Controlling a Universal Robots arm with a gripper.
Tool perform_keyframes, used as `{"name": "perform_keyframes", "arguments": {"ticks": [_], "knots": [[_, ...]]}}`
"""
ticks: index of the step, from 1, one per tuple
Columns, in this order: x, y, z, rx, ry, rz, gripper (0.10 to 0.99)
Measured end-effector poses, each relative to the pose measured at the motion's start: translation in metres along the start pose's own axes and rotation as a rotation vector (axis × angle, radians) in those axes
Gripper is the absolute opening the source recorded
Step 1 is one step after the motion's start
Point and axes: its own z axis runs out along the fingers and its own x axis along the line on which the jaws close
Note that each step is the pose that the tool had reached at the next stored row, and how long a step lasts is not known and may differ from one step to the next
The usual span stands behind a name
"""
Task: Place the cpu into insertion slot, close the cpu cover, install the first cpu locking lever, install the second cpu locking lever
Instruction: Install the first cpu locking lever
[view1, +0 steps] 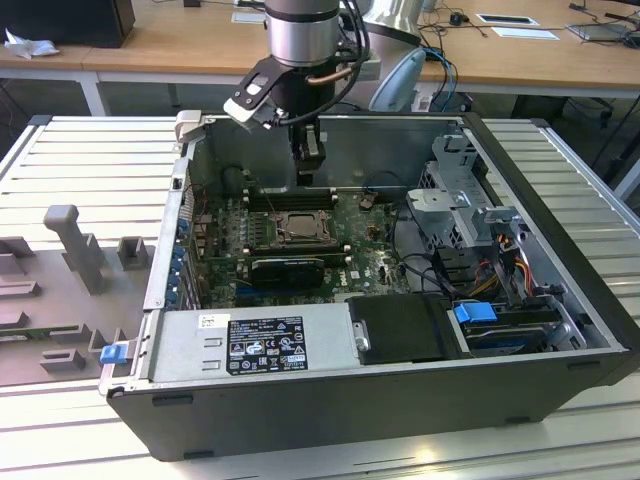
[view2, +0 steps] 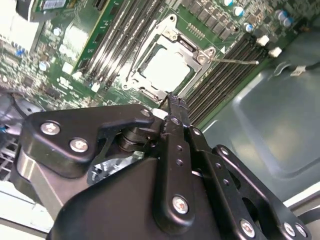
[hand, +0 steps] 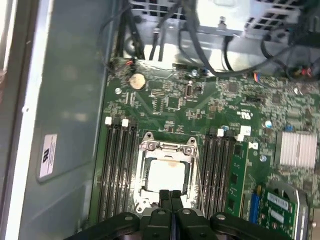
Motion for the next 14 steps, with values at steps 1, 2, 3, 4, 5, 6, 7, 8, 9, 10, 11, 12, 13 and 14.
{"name": "perform_keyframes", "arguments": {"ticks": [1, 2, 3, 4, 5, 6, 7, 8, 9, 10, 11, 12, 13, 14], "knots": [[0.0000, 0.0000, 0.0004, 0.001, 0.0005, -0.018, 0.106], [0.0000, -0.0001, 0.0014, 0.005, 0.0017, -0.039, 0.106], [0.0000, -0.0002, 0.0028, 0.006, 0.0028, -0.055, 0.106], [0.0000, -0.0002, 0.0032, 0.008, 0.0030, -0.069, 0.106], [0.0000, -0.0003, 0.0045, 0.012, 0.0042, -0.098, 0.106], [0.0000, -0.0004, 0.0060, 0.016, 0.0063, -0.129, 0.106], [0.0000, -0.0004, 0.0071, 0.019, 0.0088, -0.168, 0.106], [0.0001, -0.0009, 0.0085, 0.022, 0.0109, -0.200, 0.106], [0.0001, -0.0011, 0.0090, 0.023, 0.0115, -0.212, 0.106], [0.0001, -0.0012, 0.0093, 0.023, 0.0119, -0.225, 0.106], [0.0001, -0.0014, 0.0098, 0.024, 0.0119, -0.247, 0.106], [0.0002, -0.0018, 0.0101, 0.025, 0.0118, -0.256, 0.106], [0.0002, -0.0020, 0.0104, 0.025, 0.0118, -0.262, 0.106], [0.0002, -0.0023, 0.0109, 0.026, 0.0117, -0.271, 0.106]]}}
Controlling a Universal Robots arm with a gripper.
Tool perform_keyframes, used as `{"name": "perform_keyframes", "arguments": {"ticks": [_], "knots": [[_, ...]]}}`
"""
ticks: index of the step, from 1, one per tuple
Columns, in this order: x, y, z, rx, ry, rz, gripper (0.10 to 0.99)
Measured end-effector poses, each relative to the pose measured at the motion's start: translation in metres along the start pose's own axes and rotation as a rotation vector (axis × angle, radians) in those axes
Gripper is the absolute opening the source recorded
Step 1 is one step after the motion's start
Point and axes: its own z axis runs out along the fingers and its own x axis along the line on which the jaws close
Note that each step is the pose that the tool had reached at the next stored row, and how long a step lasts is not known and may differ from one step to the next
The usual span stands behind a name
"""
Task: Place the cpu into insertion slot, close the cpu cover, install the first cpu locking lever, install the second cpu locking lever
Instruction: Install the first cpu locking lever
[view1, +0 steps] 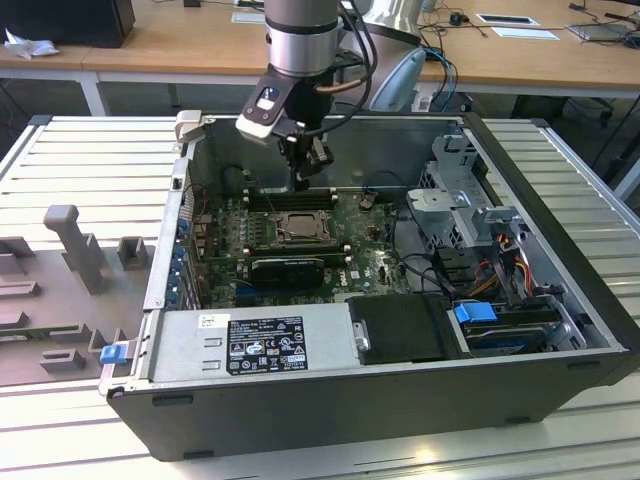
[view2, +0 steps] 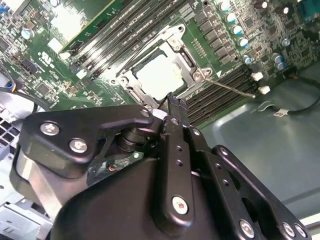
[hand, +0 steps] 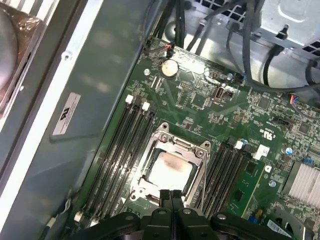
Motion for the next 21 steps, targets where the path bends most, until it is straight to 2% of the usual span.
{"name": "perform_keyframes", "arguments": {"ticks": [2, 4, 7, 8, 11, 15, 21], "knots": [[0.0001, -0.0002, 0.0004, 0.003, -0.0025, -0.019, 0.106], [0.0001, -0.0003, 0.0008, 0.006, -0.0057, -0.096, 0.106], [0.0001, -0.0003, 0.0009, 0.008, -0.0092, -0.140, 0.106], [0.0001, -0.0002, 0.0011, 0.009, -0.0117, -0.188, 0.106], [0.0001, -0.0002, 0.0012, 0.013, -0.0181, -0.246, 0.106], [0.0001, -0.0003, 0.0018, 0.014, -0.0199, -0.325, 0.106], [0.0001, -0.0003, 0.0027, 0.013, -0.0188, -0.380, 0.106]]}}
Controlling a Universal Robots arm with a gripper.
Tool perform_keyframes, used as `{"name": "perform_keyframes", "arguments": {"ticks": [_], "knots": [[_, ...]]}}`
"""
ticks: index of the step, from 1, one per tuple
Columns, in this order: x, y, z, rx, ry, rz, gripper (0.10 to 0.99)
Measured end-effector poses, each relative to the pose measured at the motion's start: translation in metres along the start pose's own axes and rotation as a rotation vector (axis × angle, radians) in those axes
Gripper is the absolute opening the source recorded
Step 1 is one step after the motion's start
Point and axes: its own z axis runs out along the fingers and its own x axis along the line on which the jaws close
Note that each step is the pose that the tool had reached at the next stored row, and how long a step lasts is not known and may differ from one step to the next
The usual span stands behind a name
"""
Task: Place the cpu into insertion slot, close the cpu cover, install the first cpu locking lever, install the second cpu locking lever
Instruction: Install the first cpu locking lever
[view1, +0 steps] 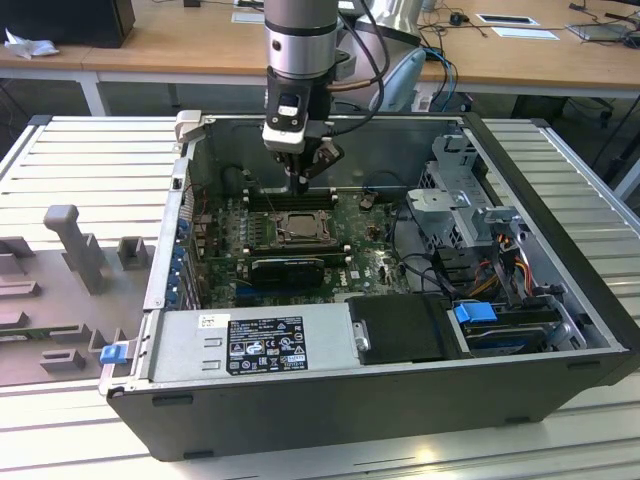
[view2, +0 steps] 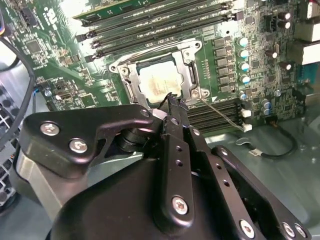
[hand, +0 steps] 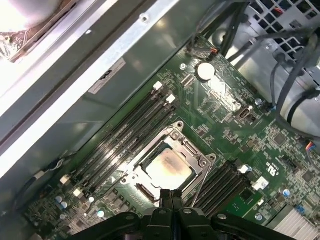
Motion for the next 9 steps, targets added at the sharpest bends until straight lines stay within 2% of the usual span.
{"name": "perform_keyframes", "arguments": {"ticks": [4, 9], "knots": [[0.0000, 0.0000, 0.0000, -0.001, 0.0005, -0.046, 0.106], [0.0000, 0.0000, 0.0001, -0.004, 0.0015, -0.137, 0.106]]}}
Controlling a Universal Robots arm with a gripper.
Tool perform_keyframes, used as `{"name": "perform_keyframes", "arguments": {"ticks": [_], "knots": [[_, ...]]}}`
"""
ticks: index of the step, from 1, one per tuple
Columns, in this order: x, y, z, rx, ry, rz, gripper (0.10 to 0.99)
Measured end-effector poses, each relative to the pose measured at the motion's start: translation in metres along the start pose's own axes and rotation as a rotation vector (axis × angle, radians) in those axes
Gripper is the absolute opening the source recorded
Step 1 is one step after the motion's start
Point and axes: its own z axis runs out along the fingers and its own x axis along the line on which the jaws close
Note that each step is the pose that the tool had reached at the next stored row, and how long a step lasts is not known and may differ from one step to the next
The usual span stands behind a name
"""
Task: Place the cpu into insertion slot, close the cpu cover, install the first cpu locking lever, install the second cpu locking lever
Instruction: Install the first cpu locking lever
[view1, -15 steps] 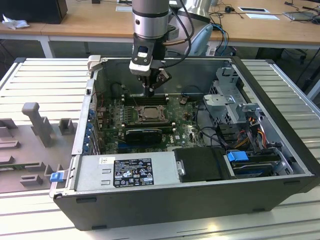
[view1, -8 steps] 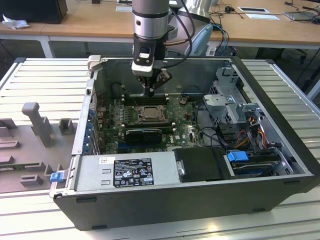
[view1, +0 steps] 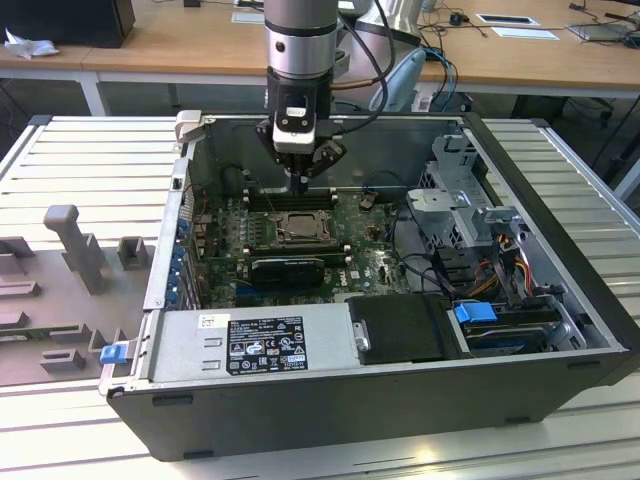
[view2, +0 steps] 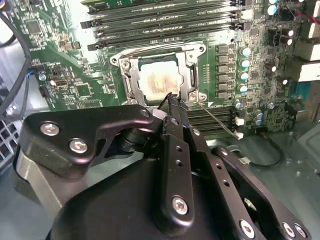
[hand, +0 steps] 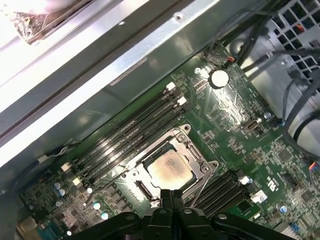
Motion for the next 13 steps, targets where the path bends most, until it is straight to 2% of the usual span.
{"name": "perform_keyframes", "arguments": {"ticks": [8, 10, 13], "knots": [[0.0000, 0.0000, 0.0001, -0.003, 0.0010, -0.109, 0.106], [0.0000, 0.0000, 0.0004, -0.005, 0.0017, -0.172, 0.106], [0.0000, 0.0000, 0.0005, -0.006, 0.0023, -0.232, 0.106]]}}
